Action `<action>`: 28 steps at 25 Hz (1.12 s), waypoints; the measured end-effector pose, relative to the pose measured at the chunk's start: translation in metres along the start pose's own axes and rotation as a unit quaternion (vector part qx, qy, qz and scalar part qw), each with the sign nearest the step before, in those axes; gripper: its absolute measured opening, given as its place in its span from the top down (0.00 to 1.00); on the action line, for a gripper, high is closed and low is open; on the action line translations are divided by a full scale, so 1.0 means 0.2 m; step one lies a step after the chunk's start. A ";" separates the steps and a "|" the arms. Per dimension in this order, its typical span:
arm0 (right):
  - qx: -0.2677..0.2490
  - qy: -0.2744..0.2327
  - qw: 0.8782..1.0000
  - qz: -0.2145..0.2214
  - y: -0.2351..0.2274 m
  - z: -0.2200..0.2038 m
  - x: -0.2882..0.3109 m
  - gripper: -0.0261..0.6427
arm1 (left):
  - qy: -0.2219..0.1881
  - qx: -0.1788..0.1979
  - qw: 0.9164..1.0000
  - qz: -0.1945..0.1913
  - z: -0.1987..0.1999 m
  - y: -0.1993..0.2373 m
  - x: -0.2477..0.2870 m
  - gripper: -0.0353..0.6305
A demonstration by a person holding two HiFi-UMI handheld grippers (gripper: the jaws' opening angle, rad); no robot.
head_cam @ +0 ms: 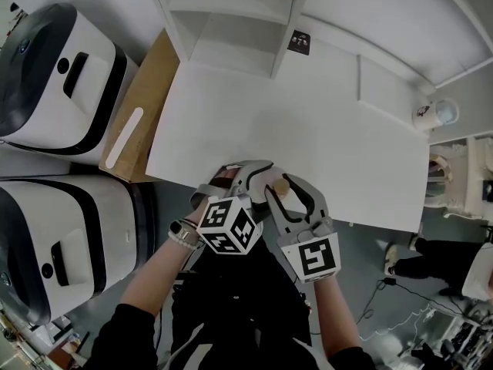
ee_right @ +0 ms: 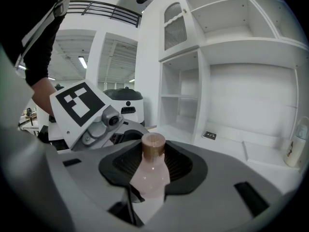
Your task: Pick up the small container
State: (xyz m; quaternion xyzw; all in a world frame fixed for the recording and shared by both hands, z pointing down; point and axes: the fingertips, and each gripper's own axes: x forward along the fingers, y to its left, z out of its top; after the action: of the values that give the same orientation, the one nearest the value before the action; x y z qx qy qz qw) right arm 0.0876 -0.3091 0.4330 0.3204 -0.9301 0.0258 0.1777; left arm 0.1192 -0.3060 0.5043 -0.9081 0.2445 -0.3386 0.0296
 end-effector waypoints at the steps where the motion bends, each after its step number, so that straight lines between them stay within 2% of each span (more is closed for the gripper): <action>1: 0.000 -0.001 1.000 0.002 0.01 0.02 -0.01 0.74 | 0.000 -0.002 1.000 0.002 0.01 0.00 -0.01 0.38; 10: -0.017 -0.020 1.000 0.016 0.02 0.19 -0.10 0.74 | 0.001 -0.017 1.000 0.021 0.16 0.02 -0.13 0.38; 28: -0.051 -0.064 0.996 0.027 0.02 0.55 -0.27 0.74 | -0.022 -0.019 0.998 0.047 0.47 0.07 -0.35 0.38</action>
State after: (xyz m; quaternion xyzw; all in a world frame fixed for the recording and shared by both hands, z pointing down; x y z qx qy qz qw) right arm 0.0900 -0.2924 0.3125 0.2871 -0.9478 -0.0375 0.1333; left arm 0.1274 -0.2963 0.3874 -0.9035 0.2924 -0.3116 0.0332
